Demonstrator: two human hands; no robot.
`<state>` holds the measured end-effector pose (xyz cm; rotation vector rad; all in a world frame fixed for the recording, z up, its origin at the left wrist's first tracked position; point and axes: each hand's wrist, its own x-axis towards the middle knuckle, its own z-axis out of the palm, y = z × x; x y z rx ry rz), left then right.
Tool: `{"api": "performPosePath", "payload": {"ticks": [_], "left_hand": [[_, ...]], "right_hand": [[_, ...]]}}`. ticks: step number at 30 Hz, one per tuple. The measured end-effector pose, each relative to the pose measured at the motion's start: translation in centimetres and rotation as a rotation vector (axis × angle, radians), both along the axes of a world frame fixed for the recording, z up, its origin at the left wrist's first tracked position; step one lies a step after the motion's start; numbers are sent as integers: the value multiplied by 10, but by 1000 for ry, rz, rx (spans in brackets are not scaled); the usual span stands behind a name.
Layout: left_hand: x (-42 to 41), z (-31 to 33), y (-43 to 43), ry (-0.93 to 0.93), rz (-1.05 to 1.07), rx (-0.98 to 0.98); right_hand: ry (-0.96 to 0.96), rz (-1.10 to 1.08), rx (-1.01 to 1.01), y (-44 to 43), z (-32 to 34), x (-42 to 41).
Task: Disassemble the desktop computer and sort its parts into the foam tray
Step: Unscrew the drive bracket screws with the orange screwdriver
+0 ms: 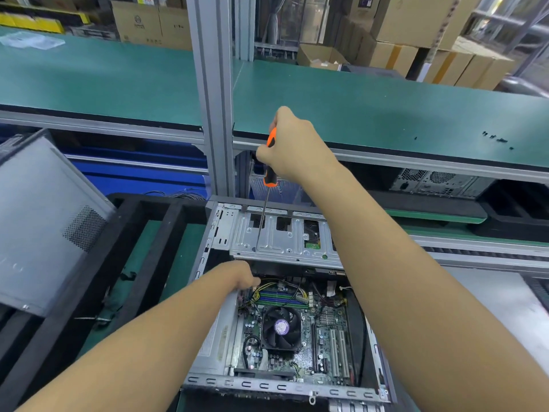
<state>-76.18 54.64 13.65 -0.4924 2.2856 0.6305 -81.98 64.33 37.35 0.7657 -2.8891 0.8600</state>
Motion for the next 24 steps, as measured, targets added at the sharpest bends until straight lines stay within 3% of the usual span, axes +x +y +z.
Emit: {"api": "performPosePath", "payload": {"ticks": [4, 10, 18, 20, 24], "left_hand": [[-5, -15, 3, 31, 290, 329], [-10, -23, 3, 32, 252, 188], [-12, -35, 2, 15, 331, 336], [-10, -31, 0, -41, 283, 319], [-6, -13, -2, -35, -111, 117]], "right_hand": [[-30, 1, 4, 2, 0, -3], [-48, 22, -3, 8, 3, -7], [-65, 24, -5, 16, 5, -12], [-48, 22, -19, 18, 5, -12], [96, 1, -142, 22, 10, -10]]}}
